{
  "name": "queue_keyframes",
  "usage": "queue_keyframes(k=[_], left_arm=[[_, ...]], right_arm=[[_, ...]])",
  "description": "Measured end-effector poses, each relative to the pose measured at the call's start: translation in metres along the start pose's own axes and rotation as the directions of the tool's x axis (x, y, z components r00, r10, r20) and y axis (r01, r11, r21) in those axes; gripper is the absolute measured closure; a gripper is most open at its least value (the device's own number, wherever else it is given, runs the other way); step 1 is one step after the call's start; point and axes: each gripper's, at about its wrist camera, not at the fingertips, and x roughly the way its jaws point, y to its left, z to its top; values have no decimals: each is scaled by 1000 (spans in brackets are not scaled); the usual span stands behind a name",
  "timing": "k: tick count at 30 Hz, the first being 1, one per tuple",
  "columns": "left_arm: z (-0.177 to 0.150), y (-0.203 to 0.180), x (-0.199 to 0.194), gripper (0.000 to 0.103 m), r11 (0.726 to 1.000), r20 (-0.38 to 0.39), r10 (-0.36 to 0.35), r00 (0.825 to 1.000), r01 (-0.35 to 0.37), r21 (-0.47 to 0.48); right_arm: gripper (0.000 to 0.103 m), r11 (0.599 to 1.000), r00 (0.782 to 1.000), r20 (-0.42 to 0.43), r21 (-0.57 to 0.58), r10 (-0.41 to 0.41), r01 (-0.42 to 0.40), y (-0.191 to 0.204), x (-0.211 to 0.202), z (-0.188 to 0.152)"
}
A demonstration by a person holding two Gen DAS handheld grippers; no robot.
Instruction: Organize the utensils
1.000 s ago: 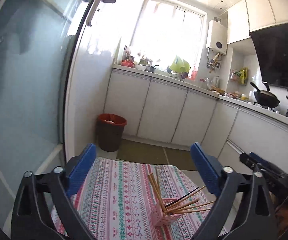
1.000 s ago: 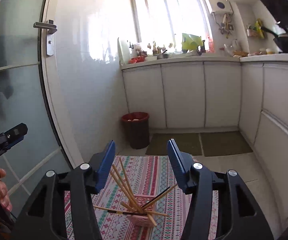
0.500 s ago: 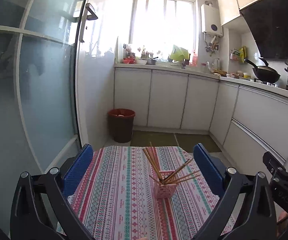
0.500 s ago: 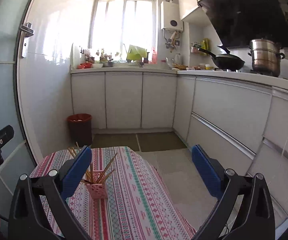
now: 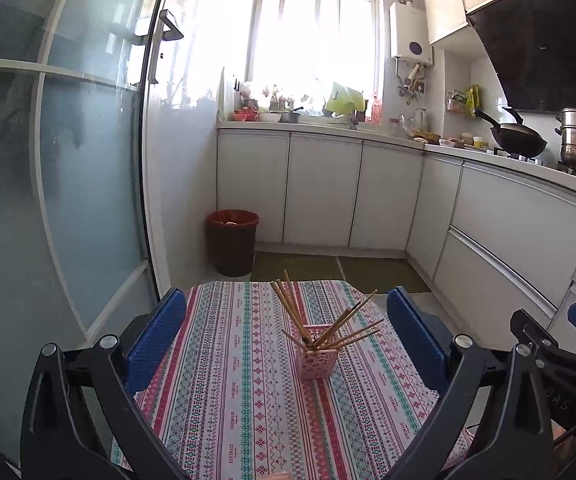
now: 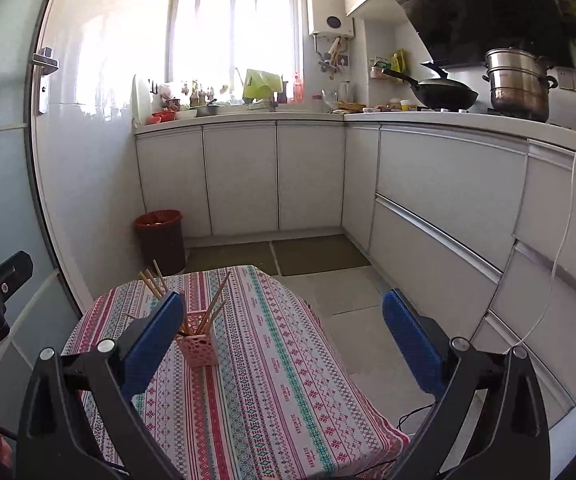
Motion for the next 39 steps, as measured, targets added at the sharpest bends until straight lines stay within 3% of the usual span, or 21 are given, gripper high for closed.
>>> queue_keyframes(k=[13, 39], left_arm=[[-5, -1, 10, 7, 1000, -40, -21, 999, 22, 21], [-7, -2, 11, 7, 999, -44, -27, 999, 29, 28]], right_arm=[[6, 999, 999, -41, 28, 35, -34, -1, 9, 1], [6, 997, 997, -51, 49, 62, -60, -4, 11, 5]])
